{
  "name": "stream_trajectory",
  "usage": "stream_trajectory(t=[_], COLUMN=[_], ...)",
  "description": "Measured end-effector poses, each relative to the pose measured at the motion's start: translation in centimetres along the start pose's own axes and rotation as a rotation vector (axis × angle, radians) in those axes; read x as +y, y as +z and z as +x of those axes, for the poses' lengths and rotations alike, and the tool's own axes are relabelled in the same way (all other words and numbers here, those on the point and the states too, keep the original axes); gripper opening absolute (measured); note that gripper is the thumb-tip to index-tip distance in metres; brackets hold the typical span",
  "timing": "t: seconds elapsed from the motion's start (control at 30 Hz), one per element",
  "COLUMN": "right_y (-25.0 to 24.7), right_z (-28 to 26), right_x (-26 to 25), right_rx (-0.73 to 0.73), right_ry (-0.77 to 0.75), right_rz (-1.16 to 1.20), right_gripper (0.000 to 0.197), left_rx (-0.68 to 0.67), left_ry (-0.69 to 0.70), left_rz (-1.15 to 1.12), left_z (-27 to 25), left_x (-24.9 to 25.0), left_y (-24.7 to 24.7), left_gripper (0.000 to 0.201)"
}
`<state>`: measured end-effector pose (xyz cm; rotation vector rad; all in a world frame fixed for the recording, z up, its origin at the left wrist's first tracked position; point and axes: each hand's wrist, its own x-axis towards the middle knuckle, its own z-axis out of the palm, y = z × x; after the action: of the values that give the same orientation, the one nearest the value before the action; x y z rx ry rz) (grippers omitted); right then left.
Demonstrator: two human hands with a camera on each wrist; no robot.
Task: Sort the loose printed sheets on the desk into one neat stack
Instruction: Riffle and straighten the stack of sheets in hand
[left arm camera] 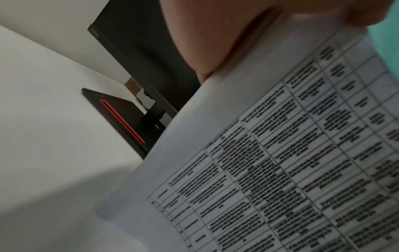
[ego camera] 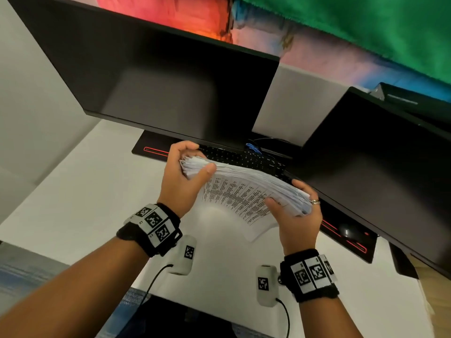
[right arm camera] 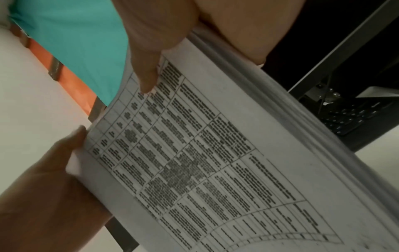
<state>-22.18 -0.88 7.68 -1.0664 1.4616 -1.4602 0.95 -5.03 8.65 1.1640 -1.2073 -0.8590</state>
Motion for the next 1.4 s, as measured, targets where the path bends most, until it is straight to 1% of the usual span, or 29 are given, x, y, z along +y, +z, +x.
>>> stream_trajectory(t=[0.07,0.1,0.2,0.27,0.33,0.4,0.47,0.53,0.57,0.63,0.7,0.77,0.8,0.9,0.97,1.03,1.07,1.1,1.17,1.23,1.3,1.4], right_y=[0.0,0.1,0.6,0.9,1.0,1.1,1.3,1.3,1.3,1.2,1.1,1.2,1.3,1.4,1.4,1.4,1.4,1.4,1.3,1.2,1.2,1.5], right_z=[0.0,0.0,0.1,0.2,0.3,0.4,0.4,0.3,0.3,0.4,0.5,0.4,0.3,0.3,0.2,0.0,-0.1,-0.1,-0.3,-0.4,-0.4,-0.3], right_x=[-0.1,-0.1,-0.2,-0.3,-0.4,-0.5,-0.5,-0.5,-0.5,-0.4,-0.1,-0.1,-0.2,-0.3,-0.3,-0.4,-0.5,-0.5,-0.5,-0.5,-0.5,-0.7], right_rx=[0.014,0.017,0.041,0.067,0.086,0.101,0.118,0.122,0.125,0.130,0.137,0.138,0.138,0.141,0.151,0.149,0.134,0.119,0.091,0.089,0.088,0.113], right_ry=[-0.007,-0.014,-0.039,-0.037,-0.033,-0.044,-0.059,-0.052,-0.047,-0.035,-0.021,-0.026,-0.024,-0.014,-0.017,-0.026,-0.022,-0.018,-0.026,-0.054,-0.071,-0.056], right_rz=[0.030,0.052,0.111,0.148,0.165,0.168,0.159,0.154,0.153,0.159,0.170,0.171,0.169,0.176,0.173,0.156,0.154,0.153,0.139,0.122,0.108,0.125], right_gripper=[0.056,0.054,0.043,0.034,0.028,0.024,0.026,0.036,0.038,0.033,0.020,0.018,0.019,0.015,0.015,0.024,0.028,0.031,0.036,0.034,0.037,0.040], left_rx=[0.044,0.053,0.067,0.077,0.038,-0.005,-0.019,-0.025,-0.034,-0.063,-0.065,-0.044,-0.040,-0.066,-0.102,-0.129,-0.133,-0.130,-0.118,-0.061,0.010,-0.015], left_ry=[0.022,0.036,0.049,0.047,0.077,0.140,0.194,0.202,0.215,0.261,0.317,0.342,0.341,0.341,0.333,0.350,0.351,0.341,0.306,0.252,0.194,0.152], left_rz=[0.015,0.036,0.075,0.051,0.040,0.145,0.234,0.224,0.223,0.259,0.306,0.334,0.343,0.361,0.336,0.352,0.364,0.368,0.352,0.299,0.225,0.157], left_z=[0.4,0.5,0.5,0.6,0.5,0.4,0.5,0.7,0.8,1.0,1.3,1.6,1.6,1.6,1.6,1.6,1.7,1.7,1.7,1.8,1.9,1.6], left_x=[0.2,0.3,0.5,0.7,1.0,1.1,0.8,0.9,0.9,1.2,1.4,1.3,1.3,1.4,1.6,1.8,1.8,1.8,1.7,1.5,1.2,1.3], left_y=[0.2,0.2,0.5,0.5,0.5,0.5,0.4,0.3,0.2,0.1,-0.1,-0.2,-0.3,-0.4,-0.5,-0.5,-0.5,-0.4,-0.3,-0.2,-0.2,0.2], left_gripper=[0.037,0.035,0.032,0.030,0.035,0.036,0.024,0.010,0.006,0.005,0.006,0.007,0.007,0.008,0.004,0.007,0.005,0.004,0.008,0.012,0.013,0.008])
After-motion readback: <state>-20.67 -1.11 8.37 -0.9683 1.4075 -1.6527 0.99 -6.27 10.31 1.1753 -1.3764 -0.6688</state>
